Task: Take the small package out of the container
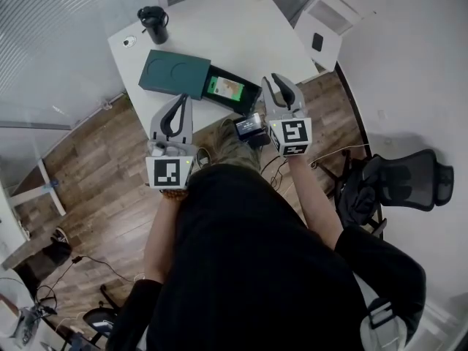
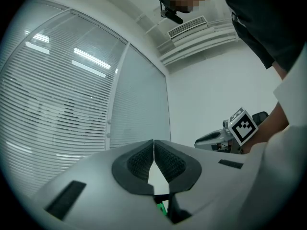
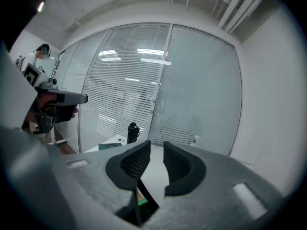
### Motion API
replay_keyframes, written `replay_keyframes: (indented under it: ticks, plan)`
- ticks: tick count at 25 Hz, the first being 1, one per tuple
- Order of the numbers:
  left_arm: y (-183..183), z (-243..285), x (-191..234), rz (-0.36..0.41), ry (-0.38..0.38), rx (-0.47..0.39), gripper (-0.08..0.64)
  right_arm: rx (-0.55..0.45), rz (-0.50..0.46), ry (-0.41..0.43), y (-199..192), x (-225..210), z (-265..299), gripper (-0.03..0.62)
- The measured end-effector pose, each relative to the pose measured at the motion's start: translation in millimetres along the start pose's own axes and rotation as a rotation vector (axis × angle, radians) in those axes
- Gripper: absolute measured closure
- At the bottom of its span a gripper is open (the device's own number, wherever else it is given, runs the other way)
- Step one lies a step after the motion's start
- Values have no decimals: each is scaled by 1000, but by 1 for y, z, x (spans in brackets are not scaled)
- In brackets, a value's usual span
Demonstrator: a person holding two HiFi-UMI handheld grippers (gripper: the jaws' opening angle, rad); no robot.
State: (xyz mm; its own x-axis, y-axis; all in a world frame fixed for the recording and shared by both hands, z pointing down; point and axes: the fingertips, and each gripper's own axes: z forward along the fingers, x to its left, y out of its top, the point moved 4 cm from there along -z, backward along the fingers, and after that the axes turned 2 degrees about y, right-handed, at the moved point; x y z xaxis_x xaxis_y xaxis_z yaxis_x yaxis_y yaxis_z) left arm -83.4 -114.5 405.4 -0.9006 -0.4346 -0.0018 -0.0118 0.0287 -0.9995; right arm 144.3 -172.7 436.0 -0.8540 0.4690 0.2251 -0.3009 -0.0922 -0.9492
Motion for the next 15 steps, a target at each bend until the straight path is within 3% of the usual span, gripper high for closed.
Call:
replay_keyframes:
  ticks: [5,10,15]
  plan:
    - [-8,-6,3,-17,3,29,555,37,-57,54,-11,10,12,514]
    - [-11,-7,9,-38,14,19,555,103,-197,143,-25,29,29,514]
    - [-7,-5,7,-30,17,11,555,188,-272,240,-48,35,47,509]
